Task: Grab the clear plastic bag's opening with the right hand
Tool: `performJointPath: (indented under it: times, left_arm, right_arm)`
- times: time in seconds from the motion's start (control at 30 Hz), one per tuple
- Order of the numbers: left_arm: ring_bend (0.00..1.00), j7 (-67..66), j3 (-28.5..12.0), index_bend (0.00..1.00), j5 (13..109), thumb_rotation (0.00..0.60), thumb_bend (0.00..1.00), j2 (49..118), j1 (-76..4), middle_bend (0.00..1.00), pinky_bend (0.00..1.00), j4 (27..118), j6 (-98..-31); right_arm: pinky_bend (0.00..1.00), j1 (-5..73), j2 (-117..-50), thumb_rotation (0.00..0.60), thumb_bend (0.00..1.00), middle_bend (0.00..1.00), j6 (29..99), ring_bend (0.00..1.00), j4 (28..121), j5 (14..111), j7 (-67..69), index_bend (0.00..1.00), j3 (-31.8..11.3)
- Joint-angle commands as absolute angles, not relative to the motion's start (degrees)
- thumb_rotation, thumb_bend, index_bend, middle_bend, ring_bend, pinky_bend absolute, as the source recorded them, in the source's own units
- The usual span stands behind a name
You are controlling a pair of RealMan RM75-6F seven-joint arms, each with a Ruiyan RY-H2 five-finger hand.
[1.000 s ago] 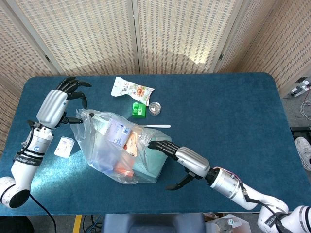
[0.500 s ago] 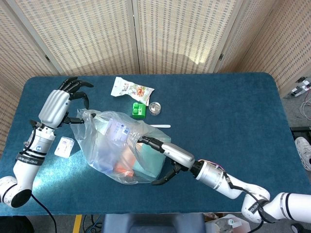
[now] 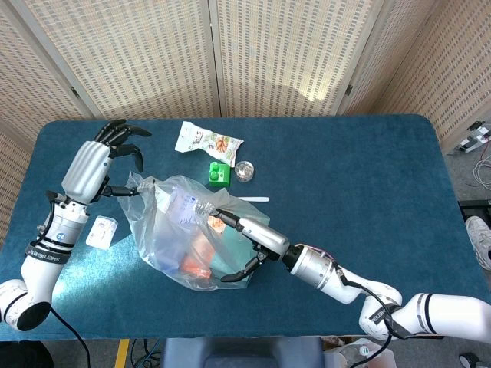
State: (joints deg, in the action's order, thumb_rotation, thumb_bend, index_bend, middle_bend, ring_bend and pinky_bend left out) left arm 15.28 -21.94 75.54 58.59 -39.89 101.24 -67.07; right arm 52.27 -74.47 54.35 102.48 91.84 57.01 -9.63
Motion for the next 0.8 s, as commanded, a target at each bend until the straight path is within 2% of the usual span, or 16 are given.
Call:
performJointPath:
  times: [0.03,0.3,0.8]
  left_arm:
    - [0.19,15.5,-22.3,0.65,75.5,0.6,0.16,58.5,-39.9,0.27,0.07,101.6,-67.4]
    - [0.19,15.8,-22.6,0.65,74.9,0.6,0.16,58.2,-39.8,0.28,0.07,102.0,-67.4]
    - [0.19,14.8,-23.3,0.66,74.2,0.6,0.16,57.0,-39.8,0.28,0.07,103.8,-67.8]
  right_arm:
    - [0.04,52.4,-74.7,0.6,0.09,0.0,54.4,0.0,102.3,92.0,57.2,0.0,-9.4]
    - [0.04,51.6,-73.9,0.6,0.07,0.0,53.6,0.0,102.4,90.9,56.6,0.0,-7.6]
    - [0.04,57.2,-79.8,0.6,0.03,0.0,48.8,0.0,98.6,86.8,58.5,0.0,-12.3]
